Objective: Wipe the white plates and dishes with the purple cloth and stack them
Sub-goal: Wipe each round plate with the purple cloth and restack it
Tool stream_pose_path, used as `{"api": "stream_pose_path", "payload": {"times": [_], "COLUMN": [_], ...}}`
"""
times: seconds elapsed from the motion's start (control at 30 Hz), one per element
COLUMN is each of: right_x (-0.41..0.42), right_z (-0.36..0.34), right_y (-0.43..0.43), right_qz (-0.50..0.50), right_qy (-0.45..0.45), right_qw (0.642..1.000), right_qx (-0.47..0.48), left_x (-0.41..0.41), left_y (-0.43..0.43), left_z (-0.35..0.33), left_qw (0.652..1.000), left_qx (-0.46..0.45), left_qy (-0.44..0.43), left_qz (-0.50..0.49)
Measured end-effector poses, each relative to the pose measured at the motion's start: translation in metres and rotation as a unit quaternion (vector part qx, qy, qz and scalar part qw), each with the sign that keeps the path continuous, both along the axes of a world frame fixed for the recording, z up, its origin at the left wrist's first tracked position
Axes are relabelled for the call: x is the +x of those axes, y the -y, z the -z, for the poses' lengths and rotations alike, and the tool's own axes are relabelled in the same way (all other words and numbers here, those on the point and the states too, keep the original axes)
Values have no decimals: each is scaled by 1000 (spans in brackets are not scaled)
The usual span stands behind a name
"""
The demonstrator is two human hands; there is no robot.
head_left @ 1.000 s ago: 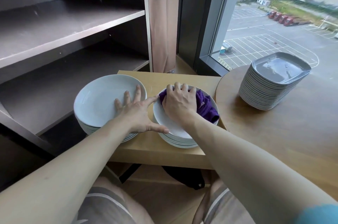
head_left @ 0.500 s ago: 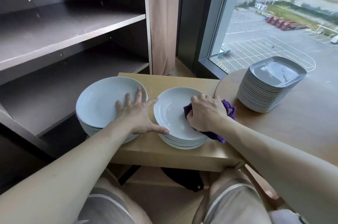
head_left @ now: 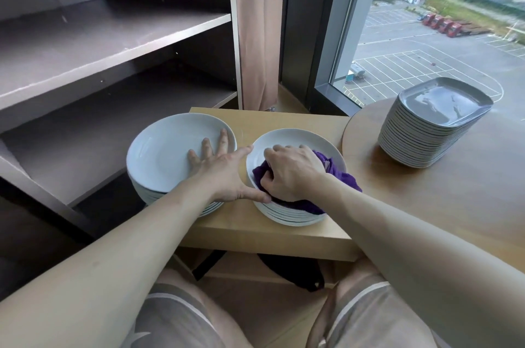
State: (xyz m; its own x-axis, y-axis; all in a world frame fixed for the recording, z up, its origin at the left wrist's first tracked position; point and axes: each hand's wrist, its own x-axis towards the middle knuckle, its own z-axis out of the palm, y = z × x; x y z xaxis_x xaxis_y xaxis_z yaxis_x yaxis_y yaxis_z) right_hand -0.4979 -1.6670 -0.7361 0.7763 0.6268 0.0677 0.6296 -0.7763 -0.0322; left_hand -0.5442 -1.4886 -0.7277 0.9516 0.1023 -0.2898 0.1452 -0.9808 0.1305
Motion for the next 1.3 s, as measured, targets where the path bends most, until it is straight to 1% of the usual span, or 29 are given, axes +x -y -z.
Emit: {"api": "stream_pose_path", "payload": {"times": [0.17, 0.23, 0.3, 0.37, 0.5, 0.6, 0.7, 0.93, 1.0, 1.03, 1.07, 1.1, 1.13, 1.17, 1.2, 1.23, 1.3], "right_x": [20, 28, 35, 40, 40, 37, 26, -4, -9, -11, -13, -16, -18, -19, -20, -20, -21], "right_z": [20, 21, 19, 17, 10, 3, 0, 3, 1, 1, 0, 0, 0, 0, -1, -1, -1], "right_y": [-4, -8, -10, -11, -6, 9, 30, 46, 50, 52, 52, 52, 50, 49, 47, 47, 47], "right_qz": [62, 103, 153, 190, 223, 246, 243, 163, 153, 155, 160, 164, 166, 168, 170, 173, 177], "right_qy": [95, 115, 129, 121, 77, 24, -3, 28, 10, -7, -24, -36, -39, -34, -29, -26, -23], "right_qw": [991, 985, 979, 974, 969, 966, 969, 986, 988, 987, 986, 984, 983, 983, 982, 982, 982], "right_qx": [73, 71, 35, -10, -77, -75, -54, -30, -31, -36, -44, -53, -62, -70, -74, -74, -60], "left_x": [0, -1, -1, -1, 0, 0, -1, -7, -9, -11, -15, -19, -25, -30, -36, -40, -50], "left_y": [-1, -1, -1, 0, 0, 0, -1, -1, -1, 0, 2, 5, 10, 15, 19, 23, 33], "left_z": [1, 1, 2, 3, 4, 6, 8, 2, -1, -4, -7, -9, -8, -5, -2, 0, 4], "left_qw": [1000, 1000, 1000, 1000, 1000, 1000, 999, 999, 997, 991, 976, 947, 902, 848, 804, 785, 794], "left_qx": [0, 0, 1, 6, 9, 19, 27, 4, 34, 78, 136, 193, 237, 258, 259, 247, 257], "left_qy": [1, 2, 5, 8, 7, 12, 19, 43, 63, 82, 114, 160, 217, 281, 331, 346, 301], "left_qz": [5, 5, 6, 6, 5, 6, 7, 23, 39, 69, 123, 200, 287, 367, 420, 451, 461]}}
